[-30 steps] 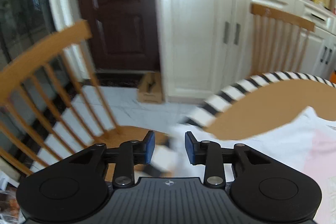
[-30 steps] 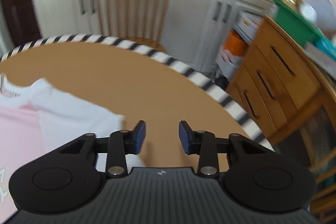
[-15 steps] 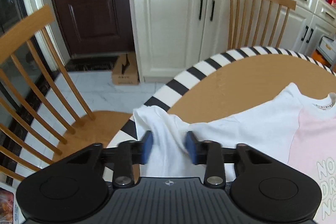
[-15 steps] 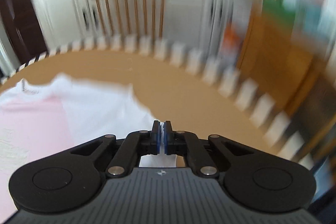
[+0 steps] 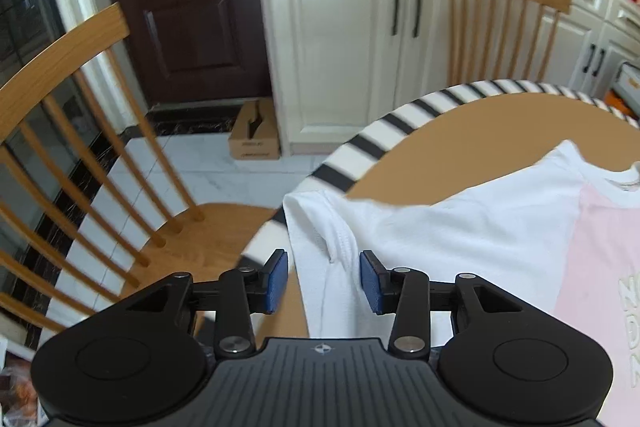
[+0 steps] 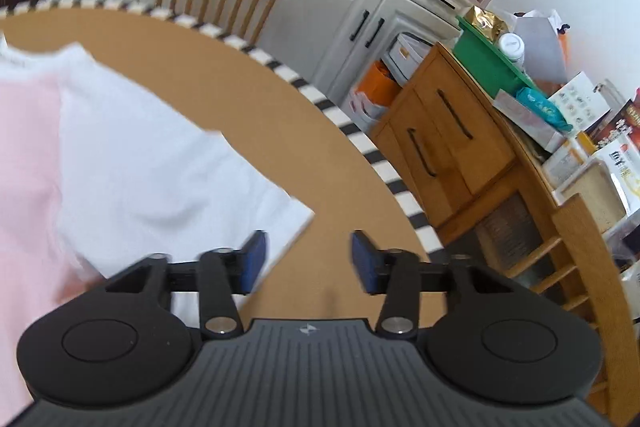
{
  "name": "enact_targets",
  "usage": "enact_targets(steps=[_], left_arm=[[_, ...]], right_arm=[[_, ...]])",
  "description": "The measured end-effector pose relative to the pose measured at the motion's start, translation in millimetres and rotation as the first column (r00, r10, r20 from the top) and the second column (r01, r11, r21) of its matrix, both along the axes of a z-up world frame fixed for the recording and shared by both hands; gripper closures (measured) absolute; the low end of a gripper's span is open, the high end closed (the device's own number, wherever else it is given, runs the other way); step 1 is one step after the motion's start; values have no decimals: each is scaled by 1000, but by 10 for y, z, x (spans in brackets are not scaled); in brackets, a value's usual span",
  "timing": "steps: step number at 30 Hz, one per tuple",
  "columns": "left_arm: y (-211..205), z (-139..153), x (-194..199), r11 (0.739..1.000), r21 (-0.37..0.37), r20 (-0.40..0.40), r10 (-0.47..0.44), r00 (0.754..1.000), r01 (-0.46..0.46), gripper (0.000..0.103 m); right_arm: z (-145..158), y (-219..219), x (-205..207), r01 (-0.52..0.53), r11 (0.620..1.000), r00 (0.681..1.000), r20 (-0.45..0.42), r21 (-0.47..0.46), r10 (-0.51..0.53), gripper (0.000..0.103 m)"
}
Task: Fold clothes
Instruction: 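Grasp the collar with both tools and smooth the shirt flat, then release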
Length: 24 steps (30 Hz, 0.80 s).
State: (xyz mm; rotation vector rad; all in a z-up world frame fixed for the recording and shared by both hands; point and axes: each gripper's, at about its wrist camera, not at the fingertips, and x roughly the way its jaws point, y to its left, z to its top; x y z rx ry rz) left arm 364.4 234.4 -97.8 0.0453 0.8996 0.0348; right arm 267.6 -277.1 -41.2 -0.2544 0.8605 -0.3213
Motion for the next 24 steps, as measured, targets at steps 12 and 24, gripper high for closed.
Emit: enact_targets(steps=[12,24], left_arm=[[-108,469,181,995,-78,141,77,987,-66,51],[-1773,121,1040,949,-140,47,-279,959,283,56]], right_arm=[[216,441,530,-239,945,961,197,224,196,49],[-360,1004,1616,-198,883,980,75,425,183,101]])
